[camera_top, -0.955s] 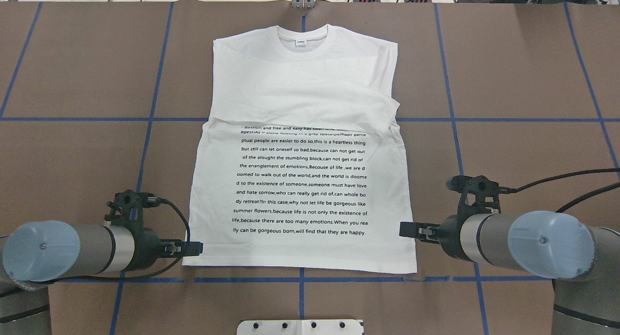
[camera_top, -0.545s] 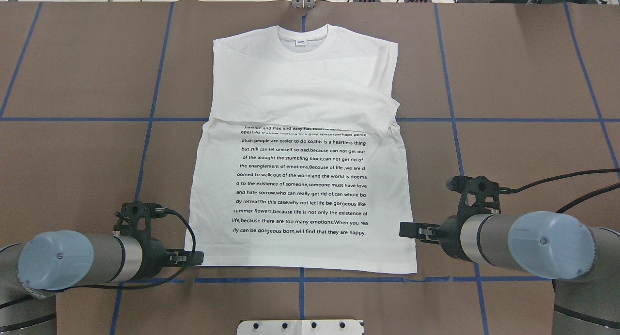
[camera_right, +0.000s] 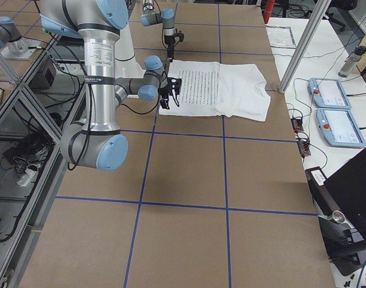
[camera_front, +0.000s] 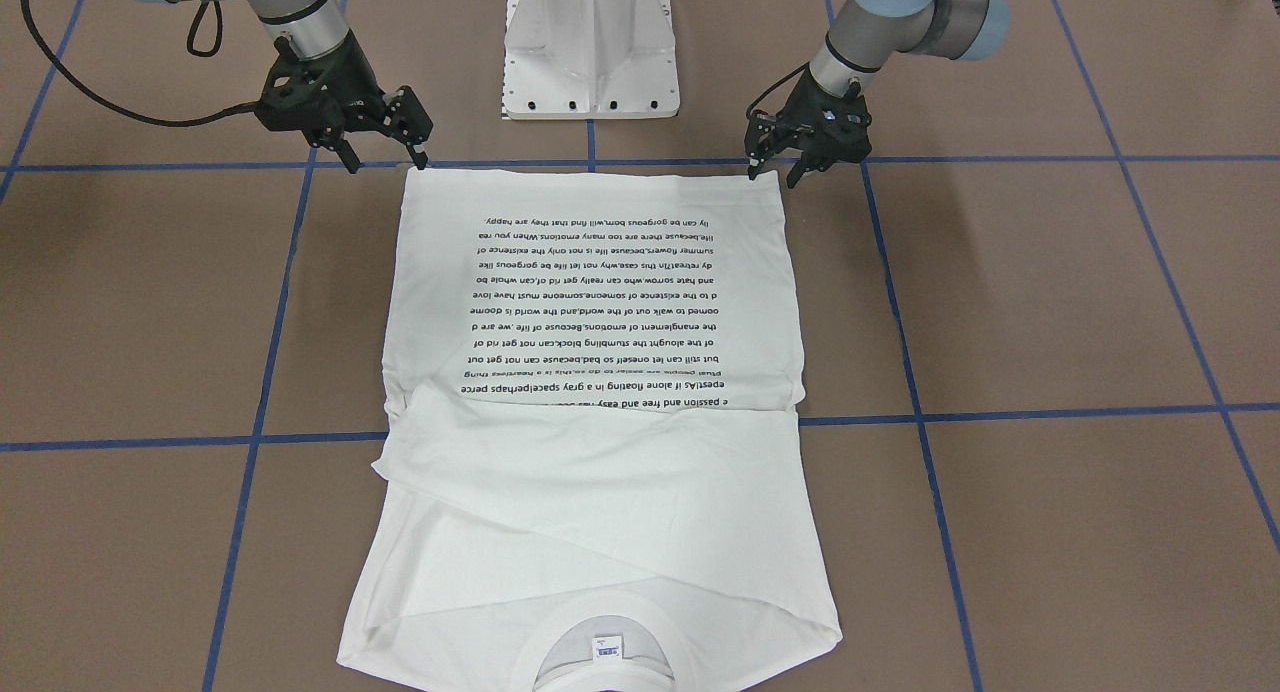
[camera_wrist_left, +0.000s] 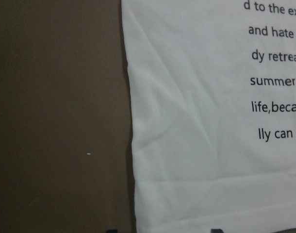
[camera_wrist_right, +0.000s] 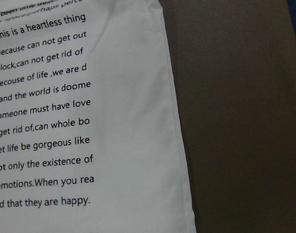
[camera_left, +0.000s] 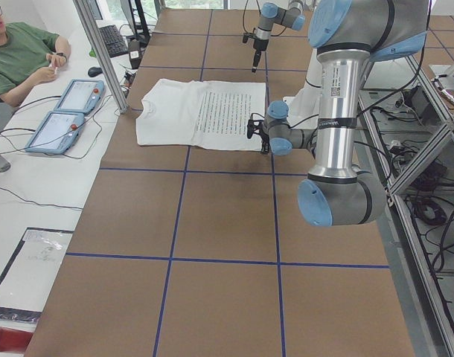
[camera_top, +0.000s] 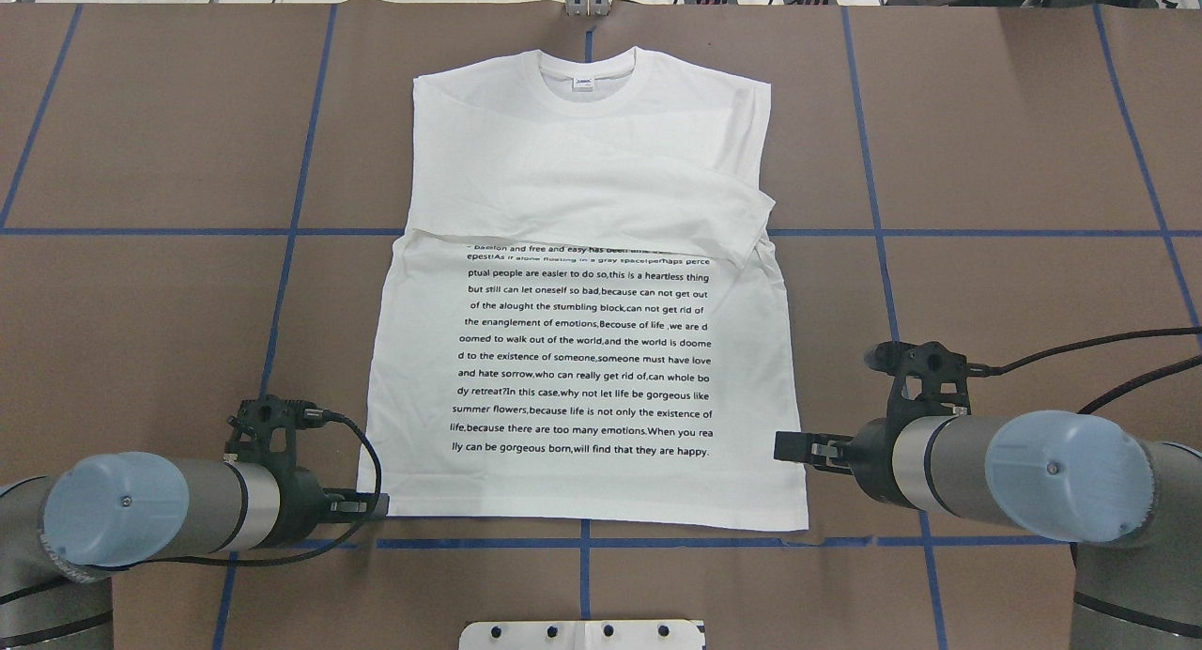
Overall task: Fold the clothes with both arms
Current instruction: 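Grasp the hem corners with both grippers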
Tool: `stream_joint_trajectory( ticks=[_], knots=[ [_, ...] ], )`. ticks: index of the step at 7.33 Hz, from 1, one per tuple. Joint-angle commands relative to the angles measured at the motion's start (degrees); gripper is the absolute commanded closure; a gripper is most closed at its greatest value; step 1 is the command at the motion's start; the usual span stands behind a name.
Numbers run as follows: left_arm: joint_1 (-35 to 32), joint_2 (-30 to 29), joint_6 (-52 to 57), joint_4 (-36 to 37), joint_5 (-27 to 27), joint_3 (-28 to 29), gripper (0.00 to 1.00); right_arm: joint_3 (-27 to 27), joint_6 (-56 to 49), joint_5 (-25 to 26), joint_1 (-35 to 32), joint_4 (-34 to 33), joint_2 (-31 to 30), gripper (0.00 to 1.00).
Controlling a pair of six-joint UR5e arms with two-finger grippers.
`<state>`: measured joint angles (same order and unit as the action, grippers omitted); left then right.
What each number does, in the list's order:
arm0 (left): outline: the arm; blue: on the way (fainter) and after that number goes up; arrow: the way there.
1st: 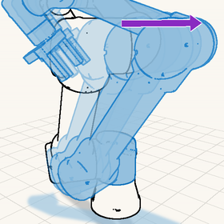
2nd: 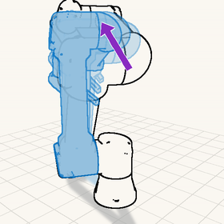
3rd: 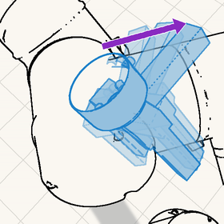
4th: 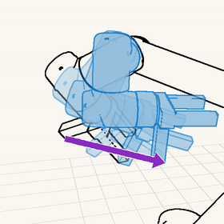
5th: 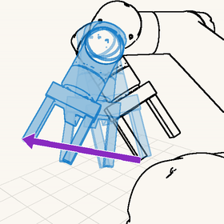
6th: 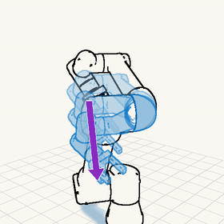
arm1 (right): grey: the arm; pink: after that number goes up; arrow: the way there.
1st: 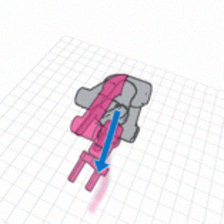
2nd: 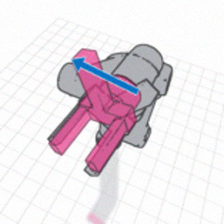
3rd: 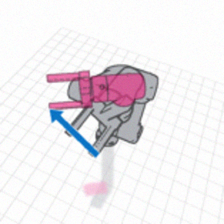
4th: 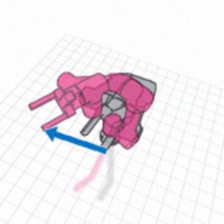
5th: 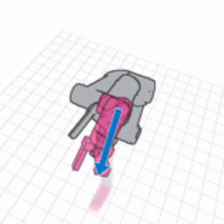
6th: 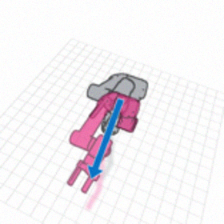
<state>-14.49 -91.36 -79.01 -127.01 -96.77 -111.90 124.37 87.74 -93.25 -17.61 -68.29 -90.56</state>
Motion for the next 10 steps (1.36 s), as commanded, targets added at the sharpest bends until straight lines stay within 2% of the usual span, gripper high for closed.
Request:
stream_joint_trajectory(
  ticks=[1,2,4,6,8,10],
  knots=[
    [0.1,-0.3,0.0,0.5,0.0,0.0,0.44,0.0,0.0,0.0,0.0,0.0,0.0,0.00],
    [0.1,-0.6,0.0,0.5,0.0,0.0,0.57,0.0,0.1,0.0,0.0,0.0,-0.1,0.00],
    [0.1,-1.0,0.0,0.5,0.0,-0.1,1.00,-0.1,0.1,0.0,0.0,0.0,-0.1,0.00],
    [0.0,-0.8,0.0,0.5,0.0,-0.5,1.00,0.0,0.6,-0.1,0.4,0.1,-0.1,0.00],
    [-0.1,-1.7,0.1,0.5,-0.8,-1.7,1.00,0.4,9.7,0.4,2.2,0.0,-0.7,0.00],
    [-0.8,-2.3,0.1,0.5,-0.9,-3.0,1.00,1.6,19.9,5.3,6.3,-0.8,-1.6,0.03]
  ],
)
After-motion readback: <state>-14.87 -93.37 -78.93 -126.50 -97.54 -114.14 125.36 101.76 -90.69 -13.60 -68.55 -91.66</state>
